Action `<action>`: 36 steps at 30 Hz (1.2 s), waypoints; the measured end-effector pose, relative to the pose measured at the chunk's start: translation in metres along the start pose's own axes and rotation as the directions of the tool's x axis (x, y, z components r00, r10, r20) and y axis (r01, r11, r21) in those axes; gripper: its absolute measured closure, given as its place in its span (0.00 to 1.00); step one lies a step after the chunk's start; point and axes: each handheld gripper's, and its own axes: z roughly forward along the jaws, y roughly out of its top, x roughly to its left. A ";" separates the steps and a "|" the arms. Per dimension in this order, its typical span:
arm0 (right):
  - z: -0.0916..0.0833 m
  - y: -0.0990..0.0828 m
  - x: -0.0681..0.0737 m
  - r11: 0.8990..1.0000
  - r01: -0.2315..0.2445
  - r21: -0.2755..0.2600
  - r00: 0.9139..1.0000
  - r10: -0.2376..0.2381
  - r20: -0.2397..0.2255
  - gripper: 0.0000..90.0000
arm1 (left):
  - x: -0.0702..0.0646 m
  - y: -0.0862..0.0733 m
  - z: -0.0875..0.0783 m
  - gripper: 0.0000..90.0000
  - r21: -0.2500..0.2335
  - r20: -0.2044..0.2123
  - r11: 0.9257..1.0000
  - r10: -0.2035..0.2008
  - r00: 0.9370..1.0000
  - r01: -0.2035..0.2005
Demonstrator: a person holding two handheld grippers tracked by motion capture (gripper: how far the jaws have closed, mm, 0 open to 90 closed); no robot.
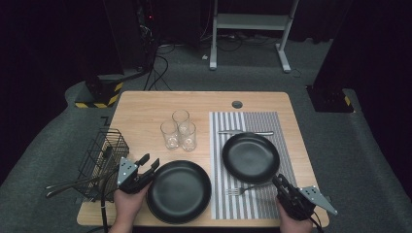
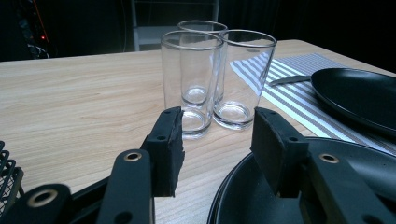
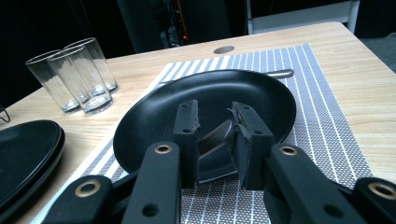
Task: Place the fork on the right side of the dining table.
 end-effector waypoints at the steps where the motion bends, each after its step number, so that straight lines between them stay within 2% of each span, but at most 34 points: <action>1: 0.000 0.000 0.000 1.000 -0.002 0.000 1.000 0.002 0.001 0.81 | 0.000 0.000 0.000 0.59 0.000 -0.001 1.000 0.000 1.000 0.000; 36: 0.009 -0.012 -0.021 0.997 -0.055 0.055 0.996 0.050 0.079 0.82 | -0.003 -0.002 0.003 0.59 0.011 0.009 1.000 0.004 1.000 -0.004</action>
